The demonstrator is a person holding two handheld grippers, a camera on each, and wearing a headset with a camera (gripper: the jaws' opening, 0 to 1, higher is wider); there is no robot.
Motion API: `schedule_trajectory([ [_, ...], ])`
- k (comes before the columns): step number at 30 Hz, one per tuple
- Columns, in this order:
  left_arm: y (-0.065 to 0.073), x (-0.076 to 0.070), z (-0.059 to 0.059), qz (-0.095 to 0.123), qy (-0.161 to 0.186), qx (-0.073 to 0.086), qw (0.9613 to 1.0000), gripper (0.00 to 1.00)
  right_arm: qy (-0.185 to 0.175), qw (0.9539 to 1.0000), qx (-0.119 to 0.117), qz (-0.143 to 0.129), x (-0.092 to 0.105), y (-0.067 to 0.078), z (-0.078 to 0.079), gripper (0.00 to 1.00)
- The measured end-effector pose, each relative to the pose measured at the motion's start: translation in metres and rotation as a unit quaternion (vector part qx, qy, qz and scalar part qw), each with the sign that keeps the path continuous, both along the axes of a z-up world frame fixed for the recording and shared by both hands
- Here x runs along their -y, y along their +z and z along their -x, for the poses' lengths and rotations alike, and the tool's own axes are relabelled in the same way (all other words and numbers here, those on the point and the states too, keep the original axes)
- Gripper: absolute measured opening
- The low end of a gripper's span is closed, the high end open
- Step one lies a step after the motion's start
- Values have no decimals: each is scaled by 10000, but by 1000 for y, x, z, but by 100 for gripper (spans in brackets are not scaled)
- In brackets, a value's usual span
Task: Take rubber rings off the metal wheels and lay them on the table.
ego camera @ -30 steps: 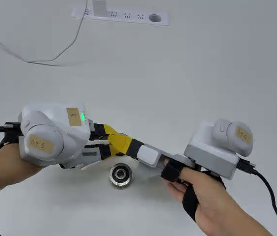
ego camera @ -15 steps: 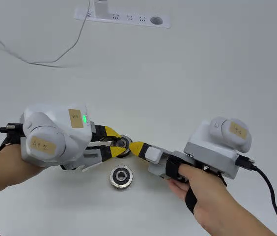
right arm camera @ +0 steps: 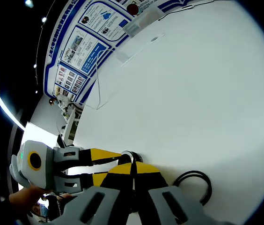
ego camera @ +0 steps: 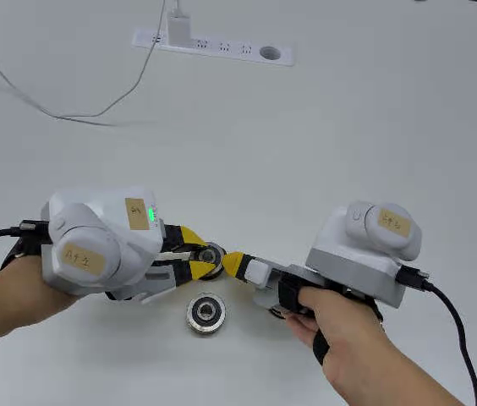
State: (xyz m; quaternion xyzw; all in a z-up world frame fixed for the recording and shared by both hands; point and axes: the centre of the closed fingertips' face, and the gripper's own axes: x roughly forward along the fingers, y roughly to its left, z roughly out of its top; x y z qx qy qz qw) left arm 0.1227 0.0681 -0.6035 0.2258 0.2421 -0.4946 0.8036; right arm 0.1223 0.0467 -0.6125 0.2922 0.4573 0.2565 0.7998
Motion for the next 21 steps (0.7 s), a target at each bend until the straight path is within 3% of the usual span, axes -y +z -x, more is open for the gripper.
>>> schedule_trajectory([
  [7, -1, -1, 0, -4, 50, -22, 10000, 12, -288, 9982, -365, -375, -6, 3, 1, 1],
  [21, -1, -1, 0, 26, 43, 1, 10000, 12, -269, 9970, -434, -590, -12, 9, 2, 0],
])
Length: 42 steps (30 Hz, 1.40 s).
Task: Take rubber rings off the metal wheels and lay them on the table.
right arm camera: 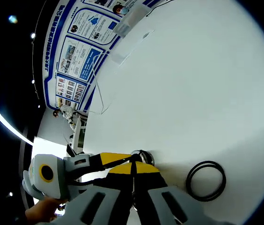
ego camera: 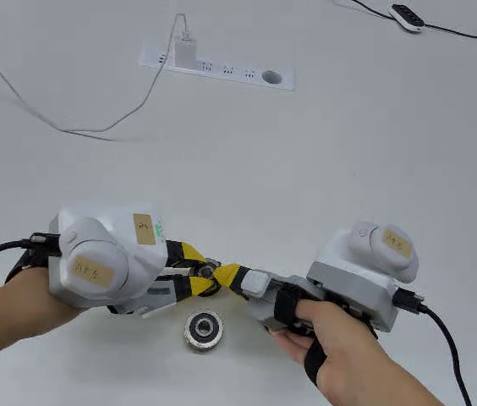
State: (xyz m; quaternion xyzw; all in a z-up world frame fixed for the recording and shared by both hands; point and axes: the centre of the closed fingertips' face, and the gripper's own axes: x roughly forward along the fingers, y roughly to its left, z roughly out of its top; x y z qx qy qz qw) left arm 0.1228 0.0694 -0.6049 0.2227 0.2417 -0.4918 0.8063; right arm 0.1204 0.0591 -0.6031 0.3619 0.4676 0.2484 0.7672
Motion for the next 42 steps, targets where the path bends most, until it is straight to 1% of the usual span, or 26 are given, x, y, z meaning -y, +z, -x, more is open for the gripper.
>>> schedule_trajectory([
  [5, 0, 0, 0, 60, 25, 6, 10000, 12, 17, 10000, 1, -74, -2, 3, 1, 1],
  [8, 1, 1, 1, 19, -24, 10, 10000, 12, 62, 9999, 31, -101, -2, 4, 2, 1],
  [17, 1, 2, 1, 20, -18, 49, 10000, 12, 229, 9996, 124, -125, -4, 8, 6, 1],
  [21, 1, 2, 1, -20, -43, 59, 10000, 13, 294, 9992, 233, -114, -4, 10, 7, 1],
  [25, 1, 3, 1, -87, -59, 140, 9998, 13, 280, 9992, 269, -102, -3, 10, 7, 1],
  [29, 1, 3, 1, -110, -16, 162, 9998, 13, 222, 9994, 245, -68, -2, 9, 5, 1],
  [30, 2, 3, 1, -122, -38, 190, 9997, 13, 197, 9995, 230, -56, -2, 8, 4, 1],
  [33, 2, 3, 0, -126, -26, 143, 9998, 13, 191, 9996, 226, -17, -1, 6, 3, 1],
  [39, 2, 3, 0, -155, -5, 143, 9998, 13, 148, 9997, 195, 1, -1, 5, 3, 1],
  [42, 3, 1, 0, -212, -3, 200, 9996, 15, 150, 9997, 195, -6, -2, 5, 3, 1],
])
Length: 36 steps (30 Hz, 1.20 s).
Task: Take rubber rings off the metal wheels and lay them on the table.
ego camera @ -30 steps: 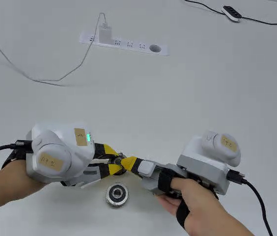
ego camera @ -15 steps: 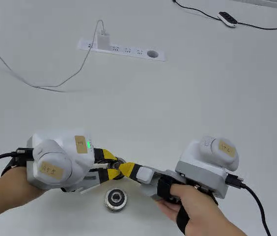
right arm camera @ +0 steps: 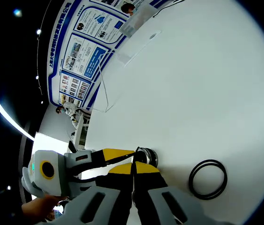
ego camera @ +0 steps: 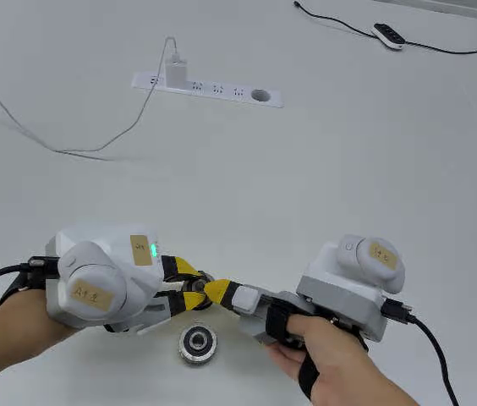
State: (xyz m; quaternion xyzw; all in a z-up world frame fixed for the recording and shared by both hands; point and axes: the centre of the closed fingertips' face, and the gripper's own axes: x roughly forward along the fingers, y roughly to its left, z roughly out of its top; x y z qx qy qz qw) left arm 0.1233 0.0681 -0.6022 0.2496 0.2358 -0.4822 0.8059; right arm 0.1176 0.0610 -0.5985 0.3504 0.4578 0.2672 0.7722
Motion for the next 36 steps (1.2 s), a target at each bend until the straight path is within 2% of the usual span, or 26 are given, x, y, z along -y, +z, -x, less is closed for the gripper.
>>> schedule_trajectory([
  [2, 1, -3, -1, -30, 18, 24, 10000, 17, 3, 10000, -9, 6, -1, -1, 0, 1],
  [4, 5, -6, -1, -42, -22, 138, 9999, 19, -10, 10000, -21, -33, -2, 0, 0, 1],
  [10, 16, -19, -4, 57, 168, 173, 9997, 22, 10, 9999, -45, -104, -9, -1, 0, 1],
  [15, 23, -26, -5, 248, 359, 135, 9990, 23, -20, 9996, -12, -286, -11, 8, -1, 1],
  [20, 35, -24, -8, 564, 559, 144, 9967, 26, -145, 9989, 43, -437, -5, 20, -6, 1],
  [25, 39, -22, -7, 562, 562, 171, 9967, 29, -346, 9977, 71, -571, 9, 30, -9, 1],
  [28, 40, -22, -4, 562, 567, 172, 9967, 31, -558, 9965, 61, -619, 25, 34, -8, 1],
  [32, 42, -22, -2, 608, 639, 135, 9960, 33, -879, 9940, -54, -646, 46, 31, -5, 1],
  [36, 48, -24, 3, 732, 752, 109, 9944, 33, -1163, 9915, -173, -556, 68, 21, 1, 1],
])
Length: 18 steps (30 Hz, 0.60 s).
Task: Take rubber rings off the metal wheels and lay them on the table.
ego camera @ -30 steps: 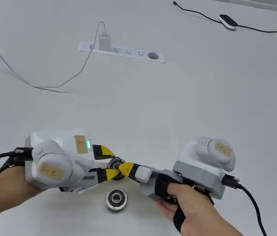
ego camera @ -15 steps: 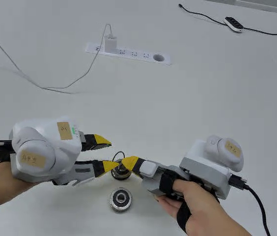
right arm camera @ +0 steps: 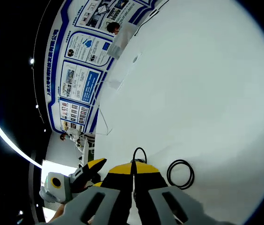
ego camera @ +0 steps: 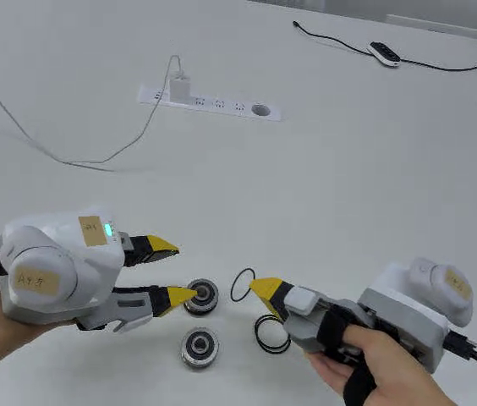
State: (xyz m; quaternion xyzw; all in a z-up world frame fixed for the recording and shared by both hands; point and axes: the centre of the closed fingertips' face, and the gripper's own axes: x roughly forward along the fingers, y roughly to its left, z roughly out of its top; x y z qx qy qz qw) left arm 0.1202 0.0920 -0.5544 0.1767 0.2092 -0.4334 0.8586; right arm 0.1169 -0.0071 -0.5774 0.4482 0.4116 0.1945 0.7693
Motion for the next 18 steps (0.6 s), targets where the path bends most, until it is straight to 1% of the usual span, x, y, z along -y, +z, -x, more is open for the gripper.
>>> schedule_trajectory([
  [2, 2, -1, 2, 49, 42, -11, 10000, 33, -111, 9999, -63, 41, 9, -5, 3, 1],
  [7, 6, -2, 6, 91, 84, -8, 9999, 33, -261, 9994, -179, 100, 22, -13, 11, 1],
  [10, 8, -1, 8, 139, 91, -10, 9999, 33, -251, 9991, -240, 249, 27, -20, 16, 1],
  [14, 10, 0, 9, 154, 94, -4, 9998, 32, -281, 9983, -340, 368, 32, -28, 20, 1],
  [16, 10, 1, 10, 134, 77, 8, 9999, 32, -261, 9976, -373, 519, 35, -31, 22, 1],
  [17, 11, 1, 10, 146, 69, 2, 9999, 32, -182, 9962, -378, 759, 38, -35, 25, 1],
  [18, 12, 1, 11, 167, 69, -10, 9998, 32, -107, 9951, -351, 922, 39, -37, 26, 1],
])
